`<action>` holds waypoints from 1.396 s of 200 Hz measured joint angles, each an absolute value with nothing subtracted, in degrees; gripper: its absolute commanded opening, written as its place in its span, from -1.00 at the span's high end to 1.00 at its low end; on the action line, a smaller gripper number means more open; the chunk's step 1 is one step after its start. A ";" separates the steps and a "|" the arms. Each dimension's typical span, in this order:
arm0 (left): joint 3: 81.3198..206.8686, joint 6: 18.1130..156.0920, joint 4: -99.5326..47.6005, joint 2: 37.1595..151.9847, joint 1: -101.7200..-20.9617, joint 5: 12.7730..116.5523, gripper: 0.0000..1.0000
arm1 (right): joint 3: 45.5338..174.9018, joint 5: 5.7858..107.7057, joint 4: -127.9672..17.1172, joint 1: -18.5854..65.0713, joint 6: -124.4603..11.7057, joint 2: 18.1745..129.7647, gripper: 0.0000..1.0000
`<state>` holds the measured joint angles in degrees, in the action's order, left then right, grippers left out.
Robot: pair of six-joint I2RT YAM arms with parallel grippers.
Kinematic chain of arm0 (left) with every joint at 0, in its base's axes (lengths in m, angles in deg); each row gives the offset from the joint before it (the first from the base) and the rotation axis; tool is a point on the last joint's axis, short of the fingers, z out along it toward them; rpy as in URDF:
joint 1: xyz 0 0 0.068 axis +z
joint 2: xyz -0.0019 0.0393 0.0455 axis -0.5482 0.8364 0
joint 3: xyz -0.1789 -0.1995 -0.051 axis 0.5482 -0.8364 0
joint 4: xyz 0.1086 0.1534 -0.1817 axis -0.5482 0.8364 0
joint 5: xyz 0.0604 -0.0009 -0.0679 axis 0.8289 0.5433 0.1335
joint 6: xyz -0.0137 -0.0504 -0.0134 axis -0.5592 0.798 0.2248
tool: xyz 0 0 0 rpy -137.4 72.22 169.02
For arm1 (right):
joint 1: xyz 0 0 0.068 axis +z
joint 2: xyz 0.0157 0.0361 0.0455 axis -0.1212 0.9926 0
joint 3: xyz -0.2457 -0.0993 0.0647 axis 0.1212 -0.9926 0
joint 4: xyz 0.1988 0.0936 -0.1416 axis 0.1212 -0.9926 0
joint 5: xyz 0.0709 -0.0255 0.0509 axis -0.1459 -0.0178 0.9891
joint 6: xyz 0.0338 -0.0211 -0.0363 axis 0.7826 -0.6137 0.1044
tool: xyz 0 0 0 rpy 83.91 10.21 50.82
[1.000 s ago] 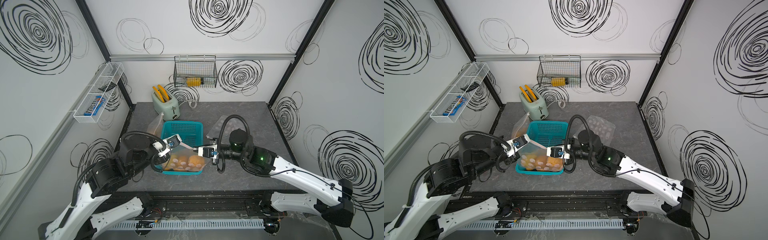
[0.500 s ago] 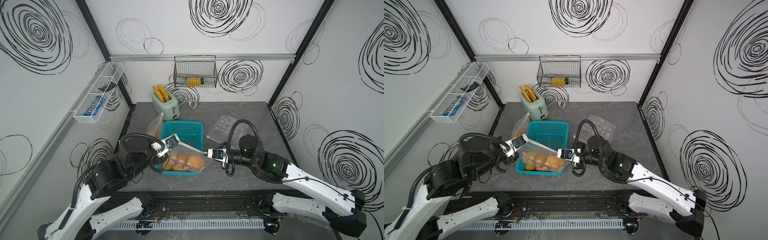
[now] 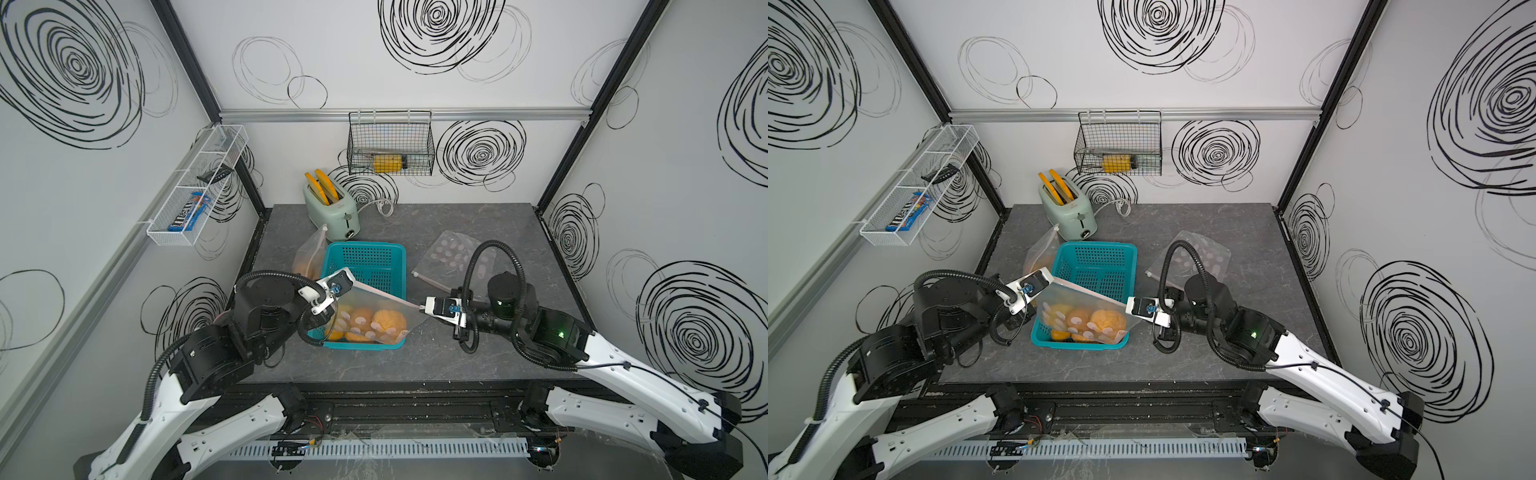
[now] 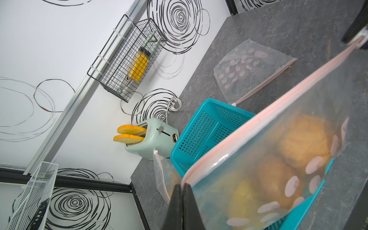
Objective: Put the potatoes into a zipper bag and zip it
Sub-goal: Zip the zipper on the basket.
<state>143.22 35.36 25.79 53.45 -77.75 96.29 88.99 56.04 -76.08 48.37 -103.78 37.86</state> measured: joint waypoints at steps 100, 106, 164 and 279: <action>142.45 35.36 25.37 53.03 -77.03 96.66 1.00 | 88.77 55.66 -78.07 47.13 -103.50 36.94 0.78; 142.45 35.36 25.37 53.10 -77.01 96.66 1.00 | 88.77 55.71 -78.07 47.10 -103.48 36.94 0.77; 142.45 35.71 24.37 53.84 -76.46 97.51 1.00 | 88.77 55.55 -77.89 46.78 -101.86 37.11 -0.01; 159.28 40.19 4.74 66.28 -69.86 95.59 1.00 | 83.16 53.78 -65.50 46.58 -92.72 30.82 -0.56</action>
<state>159.28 40.19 4.74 66.28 -69.86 95.59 83.16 53.78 -65.50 46.58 -92.72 30.82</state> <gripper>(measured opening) 0.053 0.784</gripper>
